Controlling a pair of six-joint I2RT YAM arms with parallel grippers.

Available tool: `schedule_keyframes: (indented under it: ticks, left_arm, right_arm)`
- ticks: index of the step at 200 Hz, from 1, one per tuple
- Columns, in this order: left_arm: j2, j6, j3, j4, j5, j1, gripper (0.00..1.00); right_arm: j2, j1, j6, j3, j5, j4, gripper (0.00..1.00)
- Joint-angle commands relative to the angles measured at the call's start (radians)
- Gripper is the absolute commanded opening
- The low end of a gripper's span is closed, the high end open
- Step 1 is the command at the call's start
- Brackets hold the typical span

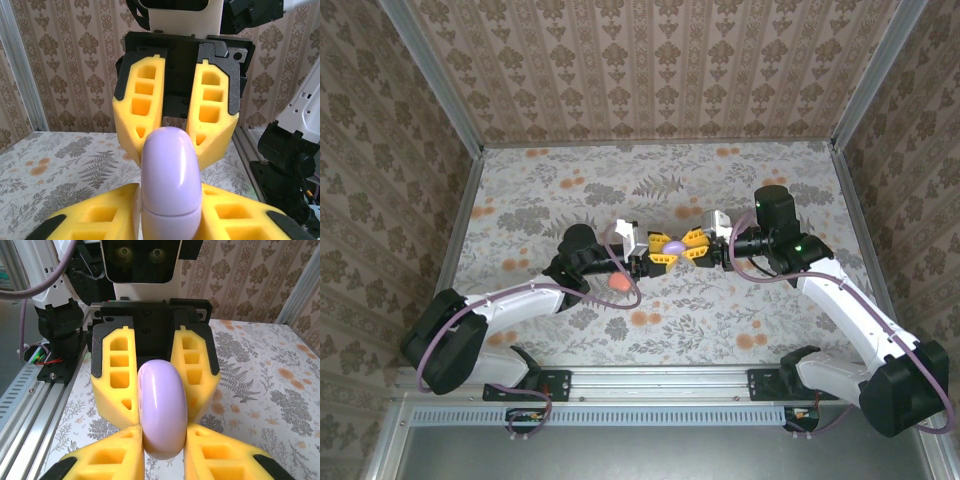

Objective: Insert wireless bluetooth earbuds into charging case

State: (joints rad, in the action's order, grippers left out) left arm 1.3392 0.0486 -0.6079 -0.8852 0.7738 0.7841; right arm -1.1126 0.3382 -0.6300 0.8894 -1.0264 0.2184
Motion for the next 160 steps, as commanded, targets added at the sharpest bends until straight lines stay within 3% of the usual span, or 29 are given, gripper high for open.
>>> schedule_keyframes:
  ticks: [1,160]
  left_arm:
    - [-0.025,-0.021,-0.016,0.007,-0.017,-0.001,0.32]
    - [-0.047,-0.081,0.012,0.080,-0.063,-0.005,0.62]
  right_arm:
    - [-0.004,0.001,-0.027,0.036,-0.035,0.031,0.23]
    - [0.002,-0.018,-0.056,0.031,-0.027,0.091,0.22]
